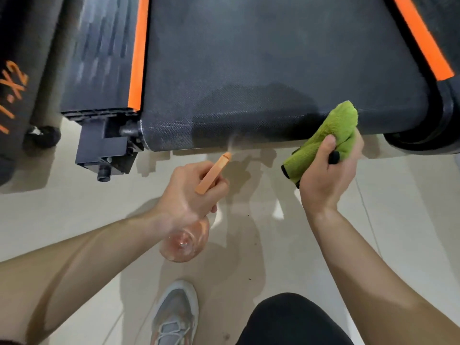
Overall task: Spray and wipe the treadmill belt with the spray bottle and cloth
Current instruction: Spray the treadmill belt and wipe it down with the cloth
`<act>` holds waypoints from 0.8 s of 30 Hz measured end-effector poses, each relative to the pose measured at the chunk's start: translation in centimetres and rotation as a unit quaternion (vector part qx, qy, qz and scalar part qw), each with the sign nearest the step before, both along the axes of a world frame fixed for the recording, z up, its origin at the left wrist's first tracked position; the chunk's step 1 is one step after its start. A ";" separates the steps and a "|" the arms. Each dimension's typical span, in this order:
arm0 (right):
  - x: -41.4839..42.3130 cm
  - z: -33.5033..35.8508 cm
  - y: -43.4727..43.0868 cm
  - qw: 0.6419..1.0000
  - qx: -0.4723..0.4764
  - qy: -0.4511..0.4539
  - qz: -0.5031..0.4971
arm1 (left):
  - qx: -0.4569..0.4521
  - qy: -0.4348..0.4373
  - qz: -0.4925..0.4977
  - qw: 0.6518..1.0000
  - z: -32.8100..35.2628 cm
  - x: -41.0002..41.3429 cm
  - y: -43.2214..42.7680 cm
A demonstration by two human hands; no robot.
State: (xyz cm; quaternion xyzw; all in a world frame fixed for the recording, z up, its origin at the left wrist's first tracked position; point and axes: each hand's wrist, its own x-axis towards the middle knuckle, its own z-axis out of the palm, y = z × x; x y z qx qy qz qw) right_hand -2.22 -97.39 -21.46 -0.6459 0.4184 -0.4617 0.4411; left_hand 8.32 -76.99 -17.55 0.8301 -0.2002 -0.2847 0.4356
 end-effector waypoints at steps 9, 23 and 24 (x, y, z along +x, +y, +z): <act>4.2 -2.5 3.6 0.953 -0.230 0.107 0.164 | -0.005 0.044 0.034 0.998 0.6 1.4 5.7; 8.0 -3.1 -1.7 0.584 -0.726 0.236 0.276 | -0.010 0.049 0.113 0.992 -0.2 4.1 7.4; 7.0 -3.1 -2.8 0.587 -0.720 0.247 0.275 | -0.027 0.063 0.107 0.992 0.0 3.9 7.3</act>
